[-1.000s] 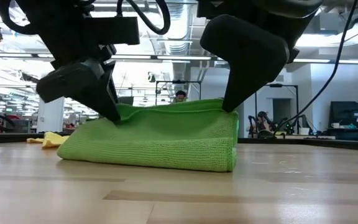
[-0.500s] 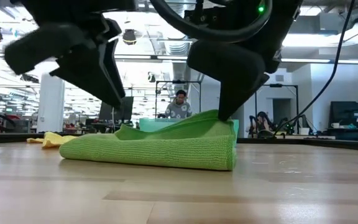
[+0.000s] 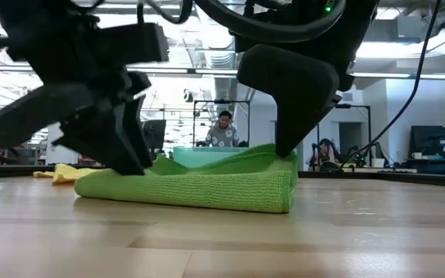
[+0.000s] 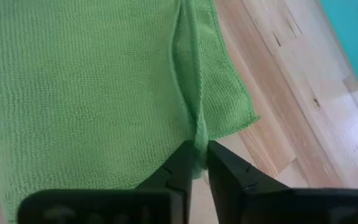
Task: Roll microfiber towels into tight, uniform cylinder then place into a basket
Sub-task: Fold green microfiber towel, then roll the folded green microfiber towel
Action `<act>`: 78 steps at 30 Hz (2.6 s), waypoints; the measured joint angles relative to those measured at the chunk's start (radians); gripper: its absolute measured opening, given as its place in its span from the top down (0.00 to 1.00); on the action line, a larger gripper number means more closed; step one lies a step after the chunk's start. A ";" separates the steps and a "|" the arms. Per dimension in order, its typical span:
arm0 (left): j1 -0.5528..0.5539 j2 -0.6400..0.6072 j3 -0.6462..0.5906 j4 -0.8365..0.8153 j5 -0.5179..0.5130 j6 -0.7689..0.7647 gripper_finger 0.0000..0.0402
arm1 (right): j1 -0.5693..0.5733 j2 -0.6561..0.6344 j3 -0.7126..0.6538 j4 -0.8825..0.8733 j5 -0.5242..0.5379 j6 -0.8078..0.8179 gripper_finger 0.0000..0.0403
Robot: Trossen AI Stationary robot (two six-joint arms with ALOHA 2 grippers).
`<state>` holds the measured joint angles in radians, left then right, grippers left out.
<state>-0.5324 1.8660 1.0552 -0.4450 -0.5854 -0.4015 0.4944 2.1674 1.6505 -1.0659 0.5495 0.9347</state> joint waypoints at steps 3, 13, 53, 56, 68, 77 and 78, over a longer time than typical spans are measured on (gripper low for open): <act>0.014 0.000 -0.028 0.037 0.031 0.001 0.66 | -0.006 0.000 0.000 -0.010 -0.003 0.000 0.77; 0.044 0.000 -0.037 0.065 0.087 -0.125 0.66 | 0.035 -0.057 0.001 -0.168 0.032 0.084 0.73; 0.062 0.000 -0.038 0.149 0.220 -0.431 0.66 | 0.056 -0.052 -0.143 0.458 -0.137 -0.259 0.95; 0.062 0.000 -0.038 0.149 0.223 -0.431 0.66 | 0.057 -0.052 -0.143 0.423 -0.145 -0.229 0.98; 0.062 0.000 -0.038 0.149 0.217 -0.381 0.66 | 0.044 -0.055 -0.213 0.395 -0.253 -0.135 0.99; 0.062 -0.007 -0.038 0.143 0.221 -0.331 0.66 | 0.030 -0.060 -0.243 0.413 -0.279 -0.120 0.97; 0.062 -0.015 -0.038 0.138 0.226 -0.318 0.66 | 0.031 -0.059 -0.243 0.412 -0.278 -0.120 0.97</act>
<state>-0.4703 1.8513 1.0172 -0.3072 -0.3599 -0.7193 0.5251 2.1082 1.4078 -0.6536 0.2710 0.8143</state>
